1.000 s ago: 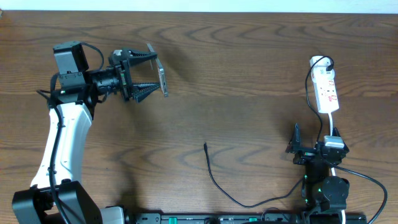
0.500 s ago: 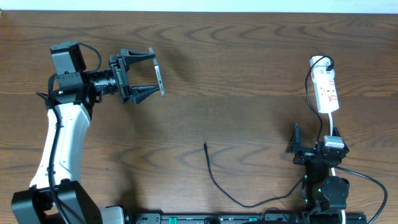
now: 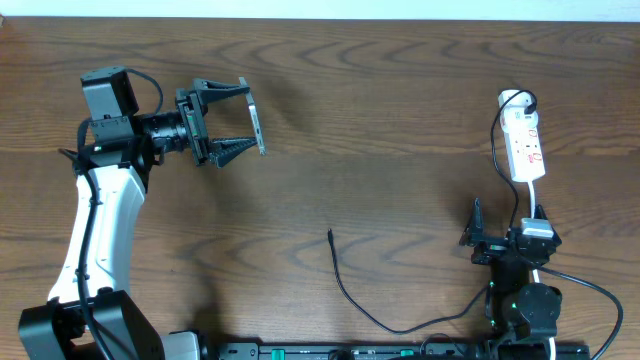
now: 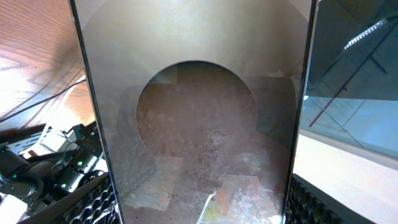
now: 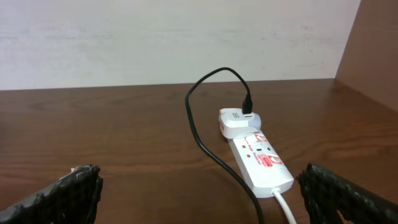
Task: Plug charger to phone and switch on socket
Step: 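Move the right gripper up from rest toward the held phone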
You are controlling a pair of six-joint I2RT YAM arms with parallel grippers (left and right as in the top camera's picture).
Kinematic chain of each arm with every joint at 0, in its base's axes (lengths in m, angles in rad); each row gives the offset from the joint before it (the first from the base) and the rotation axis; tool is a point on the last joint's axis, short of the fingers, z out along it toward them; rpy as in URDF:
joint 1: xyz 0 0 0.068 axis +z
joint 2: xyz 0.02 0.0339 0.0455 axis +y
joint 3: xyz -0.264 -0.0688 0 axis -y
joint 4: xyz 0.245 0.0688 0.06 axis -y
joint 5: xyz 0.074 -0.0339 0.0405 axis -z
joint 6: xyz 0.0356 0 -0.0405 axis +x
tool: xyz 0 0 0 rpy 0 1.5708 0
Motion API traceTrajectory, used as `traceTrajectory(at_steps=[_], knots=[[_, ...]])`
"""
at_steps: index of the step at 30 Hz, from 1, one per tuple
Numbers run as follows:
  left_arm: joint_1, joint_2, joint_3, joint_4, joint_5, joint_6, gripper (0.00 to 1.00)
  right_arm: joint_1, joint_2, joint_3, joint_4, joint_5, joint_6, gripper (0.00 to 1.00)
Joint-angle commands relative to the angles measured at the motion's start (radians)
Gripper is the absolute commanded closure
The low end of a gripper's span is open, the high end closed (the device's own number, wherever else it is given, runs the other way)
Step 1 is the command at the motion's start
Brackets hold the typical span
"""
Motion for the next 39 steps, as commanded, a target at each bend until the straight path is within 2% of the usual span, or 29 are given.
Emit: traceTrajectory(at_steps=[1,39], knots=[[0.005,-0.016,0.037,0.008,0.036,-0.009,0.93,0.010,-0.004,-0.001,-0.004,0.007,0.006,0.01],[0.005,-0.016,0.037,0.009,0.036,-0.008,0.93,0.010,-0.004,-0.001,0.021,0.015,0.000,0.01]])
